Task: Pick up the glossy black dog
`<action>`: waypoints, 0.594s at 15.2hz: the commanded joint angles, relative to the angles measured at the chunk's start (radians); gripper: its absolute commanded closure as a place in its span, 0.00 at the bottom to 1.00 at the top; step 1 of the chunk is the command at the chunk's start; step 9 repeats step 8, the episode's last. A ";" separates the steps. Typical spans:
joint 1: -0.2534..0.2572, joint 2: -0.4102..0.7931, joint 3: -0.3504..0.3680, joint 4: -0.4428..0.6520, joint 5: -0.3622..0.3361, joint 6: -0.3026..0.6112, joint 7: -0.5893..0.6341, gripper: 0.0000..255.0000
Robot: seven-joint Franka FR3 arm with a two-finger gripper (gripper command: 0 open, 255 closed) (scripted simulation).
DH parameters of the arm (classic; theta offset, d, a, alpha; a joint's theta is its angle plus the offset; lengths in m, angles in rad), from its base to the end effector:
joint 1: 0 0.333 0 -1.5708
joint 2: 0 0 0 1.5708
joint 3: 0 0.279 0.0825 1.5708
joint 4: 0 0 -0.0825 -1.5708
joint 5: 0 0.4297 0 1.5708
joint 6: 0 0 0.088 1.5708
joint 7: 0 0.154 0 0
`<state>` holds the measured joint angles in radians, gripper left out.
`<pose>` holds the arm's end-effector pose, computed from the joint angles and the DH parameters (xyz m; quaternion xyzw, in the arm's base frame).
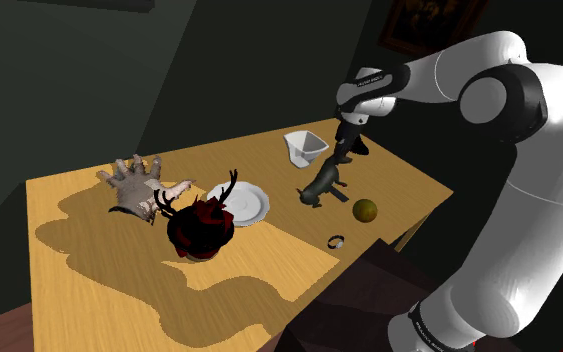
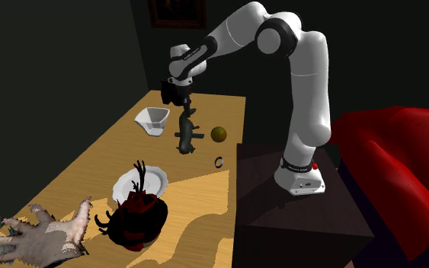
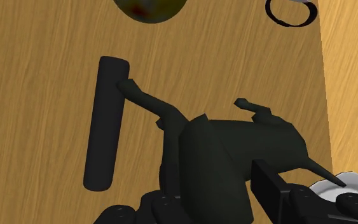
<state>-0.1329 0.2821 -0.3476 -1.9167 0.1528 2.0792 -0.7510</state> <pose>0.5595 -0.2770 0.2389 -0.9938 -0.0983 0.0308 0.0426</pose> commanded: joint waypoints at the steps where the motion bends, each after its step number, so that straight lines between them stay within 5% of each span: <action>1: 0.001 -0.016 -0.003 0.012 -0.007 -0.026 0.004 1.00; 9: 0.004 -0.046 -0.007 0.044 -0.022 -0.086 0.015 1.00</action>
